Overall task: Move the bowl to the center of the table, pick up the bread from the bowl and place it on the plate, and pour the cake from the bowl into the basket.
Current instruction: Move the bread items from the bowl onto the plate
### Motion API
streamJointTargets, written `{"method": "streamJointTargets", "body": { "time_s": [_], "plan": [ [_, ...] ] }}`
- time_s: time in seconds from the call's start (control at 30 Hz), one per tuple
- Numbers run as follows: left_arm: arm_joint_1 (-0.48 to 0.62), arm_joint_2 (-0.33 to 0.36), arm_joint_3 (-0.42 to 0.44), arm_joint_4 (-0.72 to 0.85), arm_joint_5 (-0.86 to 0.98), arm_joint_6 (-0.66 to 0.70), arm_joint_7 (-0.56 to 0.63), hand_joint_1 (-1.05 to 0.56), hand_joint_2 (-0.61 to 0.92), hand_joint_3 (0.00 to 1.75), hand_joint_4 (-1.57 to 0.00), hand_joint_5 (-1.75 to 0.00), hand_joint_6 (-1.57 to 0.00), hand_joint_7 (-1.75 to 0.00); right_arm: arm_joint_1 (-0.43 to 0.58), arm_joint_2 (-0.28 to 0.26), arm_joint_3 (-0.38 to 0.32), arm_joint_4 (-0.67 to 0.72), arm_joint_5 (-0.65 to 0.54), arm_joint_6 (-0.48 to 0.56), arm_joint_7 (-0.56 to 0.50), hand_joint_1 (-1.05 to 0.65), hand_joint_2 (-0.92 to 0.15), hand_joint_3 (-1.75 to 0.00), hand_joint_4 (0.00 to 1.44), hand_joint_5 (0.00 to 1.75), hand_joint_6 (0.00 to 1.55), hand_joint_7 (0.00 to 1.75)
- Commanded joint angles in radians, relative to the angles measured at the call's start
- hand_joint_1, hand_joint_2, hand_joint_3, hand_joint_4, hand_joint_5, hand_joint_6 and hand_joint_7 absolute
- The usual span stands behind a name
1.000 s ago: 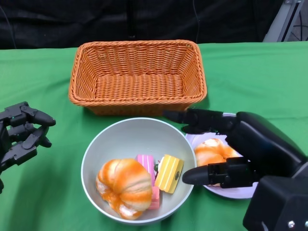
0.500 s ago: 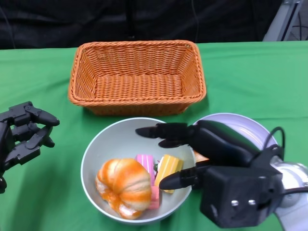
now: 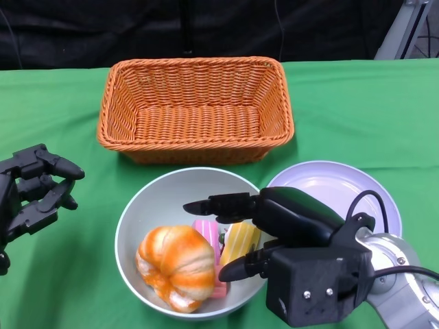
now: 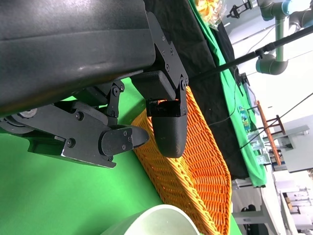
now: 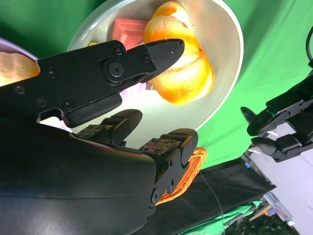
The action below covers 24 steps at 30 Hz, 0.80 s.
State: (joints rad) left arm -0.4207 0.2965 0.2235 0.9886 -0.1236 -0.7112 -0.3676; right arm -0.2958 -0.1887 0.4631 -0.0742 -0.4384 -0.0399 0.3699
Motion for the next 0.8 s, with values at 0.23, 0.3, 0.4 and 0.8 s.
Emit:
{"method": "streamJointTargets", "body": {
  "time_s": [0.23, 0.3, 0.4, 0.8],
  "plan": [
    [-0.001, 0.014, 0.005, -0.009, -0.006, -0.002, 0.005, -0.03, 0.89, 0.50, -0.76, -1.48, -0.80, -1.10, -0.026, 0.002, 0.012, 0.033, 0.008, -0.032, 0.005, -0.71, -0.92, -0.04, 0.59, 0.02, 0.41, 0.00],
    [-0.001, 0.014, 0.005, -0.009, -0.006, -0.001, 0.005, -0.04, 0.89, 0.49, -0.76, -1.47, -0.80, -1.08, -0.027, 0.002, 0.012, 0.039, 0.009, -0.039, 0.005, -0.71, -0.92, -0.04, 0.59, 0.02, 0.41, 0.00],
    [-0.001, 0.014, 0.006, -0.009, -0.006, -0.001, 0.005, -0.04, 0.90, 0.48, -0.76, -1.46, -0.81, -1.08, -0.027, 0.003, 0.011, 0.041, 0.008, -0.043, 0.005, -0.71, -0.92, -0.04, 0.59, 0.02, 0.41, 0.00],
    [-0.009, 0.015, 0.000, 0.005, 0.006, -0.015, 0.012, -0.06, 0.90, 0.46, -0.70, -1.52, -0.79, -1.12, -0.059, 0.016, 0.049, 0.047, -0.002, 0.010, 0.072, -0.72, -0.92, -0.06, 0.43, 0.00, 0.31, 0.00]
  ]
}}
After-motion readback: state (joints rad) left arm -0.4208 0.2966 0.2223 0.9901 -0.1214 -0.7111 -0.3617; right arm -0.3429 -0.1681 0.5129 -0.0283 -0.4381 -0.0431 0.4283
